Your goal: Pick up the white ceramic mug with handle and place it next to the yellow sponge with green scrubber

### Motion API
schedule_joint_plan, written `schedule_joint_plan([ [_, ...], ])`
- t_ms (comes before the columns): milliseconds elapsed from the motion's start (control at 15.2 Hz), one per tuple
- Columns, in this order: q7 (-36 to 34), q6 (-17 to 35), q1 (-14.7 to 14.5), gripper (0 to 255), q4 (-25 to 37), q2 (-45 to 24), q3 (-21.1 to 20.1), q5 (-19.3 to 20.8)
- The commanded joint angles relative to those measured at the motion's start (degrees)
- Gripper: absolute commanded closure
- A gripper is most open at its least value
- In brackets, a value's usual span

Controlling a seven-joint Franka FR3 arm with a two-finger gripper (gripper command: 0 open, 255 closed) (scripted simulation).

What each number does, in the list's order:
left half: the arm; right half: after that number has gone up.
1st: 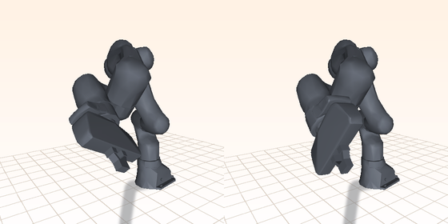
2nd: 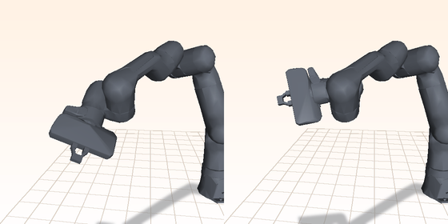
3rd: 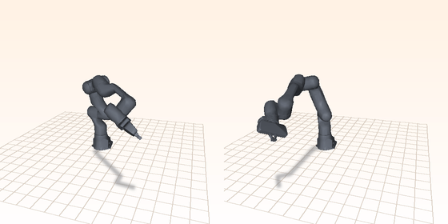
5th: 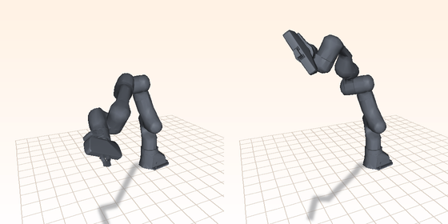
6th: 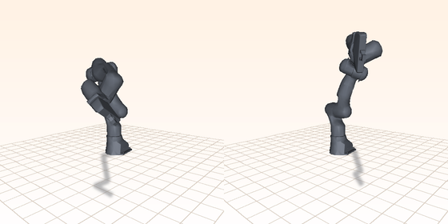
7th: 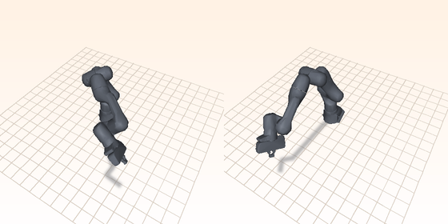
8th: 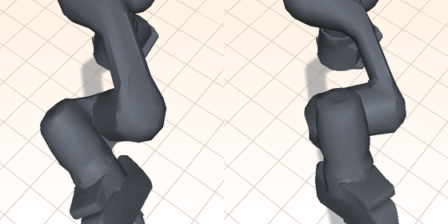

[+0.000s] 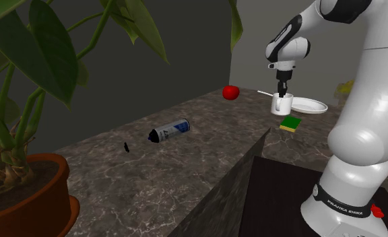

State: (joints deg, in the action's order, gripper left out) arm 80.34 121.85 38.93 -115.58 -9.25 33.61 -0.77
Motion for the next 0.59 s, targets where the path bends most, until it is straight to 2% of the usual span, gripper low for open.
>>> schedule_joint_plan([
  [0, 0.3, 1.4, 0.2, 255, -0.6, -0.9, -0.1, -0.6],
  [198, 0.8, 3.4, 0.4, 255, -1.5, -2.1, -0.3, -1.4],
  [528, 0.8, 3.4, 0.4, 255, -1.5, -2.1, -0.3, -1.4],
])
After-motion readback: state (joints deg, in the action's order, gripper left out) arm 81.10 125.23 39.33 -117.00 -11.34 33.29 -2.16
